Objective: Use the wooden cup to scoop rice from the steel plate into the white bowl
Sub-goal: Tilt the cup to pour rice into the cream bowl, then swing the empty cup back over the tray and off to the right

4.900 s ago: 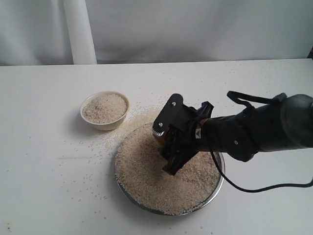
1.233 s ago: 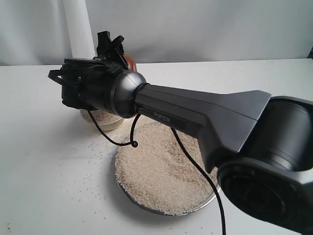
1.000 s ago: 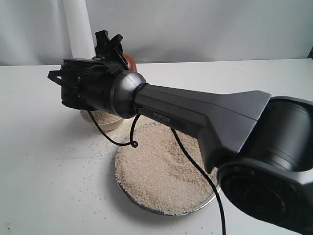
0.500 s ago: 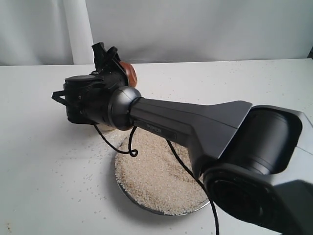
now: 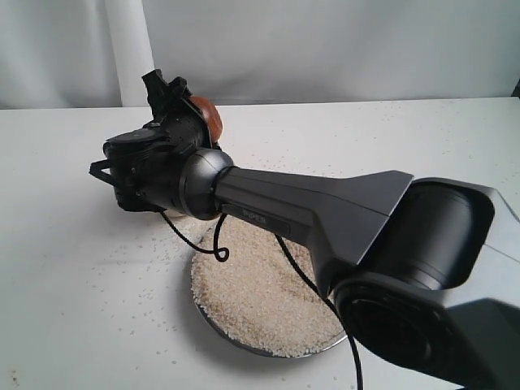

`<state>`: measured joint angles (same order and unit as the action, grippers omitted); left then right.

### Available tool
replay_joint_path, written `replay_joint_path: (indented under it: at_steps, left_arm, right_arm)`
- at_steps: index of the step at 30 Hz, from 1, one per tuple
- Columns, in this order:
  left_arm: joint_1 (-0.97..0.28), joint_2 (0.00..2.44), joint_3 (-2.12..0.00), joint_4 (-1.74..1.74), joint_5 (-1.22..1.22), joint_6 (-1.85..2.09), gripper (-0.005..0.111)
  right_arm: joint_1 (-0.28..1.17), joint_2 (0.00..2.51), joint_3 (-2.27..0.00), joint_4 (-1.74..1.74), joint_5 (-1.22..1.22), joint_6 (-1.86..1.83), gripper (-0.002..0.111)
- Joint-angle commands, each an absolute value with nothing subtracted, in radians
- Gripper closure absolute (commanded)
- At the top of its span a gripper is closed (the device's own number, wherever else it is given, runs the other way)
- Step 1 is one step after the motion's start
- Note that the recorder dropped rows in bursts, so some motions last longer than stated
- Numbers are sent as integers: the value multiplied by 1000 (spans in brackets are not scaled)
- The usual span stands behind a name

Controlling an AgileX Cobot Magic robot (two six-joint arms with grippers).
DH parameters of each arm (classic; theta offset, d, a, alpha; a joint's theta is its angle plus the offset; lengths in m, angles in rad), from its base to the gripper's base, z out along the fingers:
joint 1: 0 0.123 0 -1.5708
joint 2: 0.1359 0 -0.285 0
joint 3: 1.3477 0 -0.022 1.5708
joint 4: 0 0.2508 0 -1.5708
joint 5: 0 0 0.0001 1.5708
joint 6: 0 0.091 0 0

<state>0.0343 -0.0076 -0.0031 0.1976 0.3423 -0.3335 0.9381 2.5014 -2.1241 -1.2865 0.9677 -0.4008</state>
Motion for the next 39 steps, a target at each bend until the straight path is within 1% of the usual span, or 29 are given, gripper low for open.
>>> replay_joint_path:
  at_steps: [1,23,32,34,39]
  left_arm:
    - [35,0,0,193,334,-339,107]
    - [35,0,0,193,334,-339,107]
    - [35,0,0,193,334,-339,107]
    - [35,0,0,193,334,-339,107]
    - [35,0,0,193,334,-339,107]
  right_arm:
    - [921,2496,-2132,-1317,968,-420,108]
    - [919,2496,-2132,-1317,998,-581,108]
    - [933,2437,-2130,-1336,1010,-594,108]
    - [942,2421,-2130,-1274,1007,-587,108]
    - [942,2347,-2130,-979,1042,-505,108]
